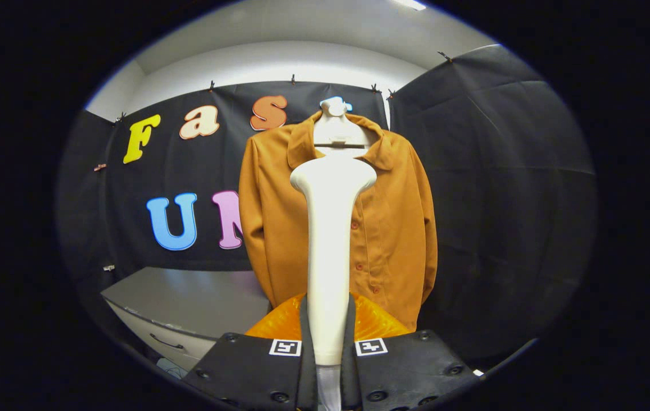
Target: Iron the clothes twice with a garment steamer, once on the left side and once on the right side.
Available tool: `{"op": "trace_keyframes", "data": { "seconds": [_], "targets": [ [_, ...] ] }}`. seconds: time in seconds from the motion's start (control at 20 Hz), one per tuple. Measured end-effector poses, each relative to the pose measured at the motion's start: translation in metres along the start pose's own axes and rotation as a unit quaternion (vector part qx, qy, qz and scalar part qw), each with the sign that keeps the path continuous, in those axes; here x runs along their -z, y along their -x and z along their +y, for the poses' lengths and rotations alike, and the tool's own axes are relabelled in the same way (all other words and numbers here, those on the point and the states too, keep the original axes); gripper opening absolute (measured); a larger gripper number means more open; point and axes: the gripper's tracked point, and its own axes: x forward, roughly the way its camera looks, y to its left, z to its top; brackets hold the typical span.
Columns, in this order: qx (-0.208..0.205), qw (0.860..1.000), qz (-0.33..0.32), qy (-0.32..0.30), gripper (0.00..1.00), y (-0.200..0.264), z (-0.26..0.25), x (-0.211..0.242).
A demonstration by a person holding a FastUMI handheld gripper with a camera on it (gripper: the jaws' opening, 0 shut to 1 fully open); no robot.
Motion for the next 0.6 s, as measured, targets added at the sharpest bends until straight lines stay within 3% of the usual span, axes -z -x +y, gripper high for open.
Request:
{"op": "trace_keyframes", "data": {
  "seconds": [0.6],
  "targets": [
    [-0.016,0.996,-0.089,-0.008,0.19,-0.02,-0.007,-0.109]
  ]
}}
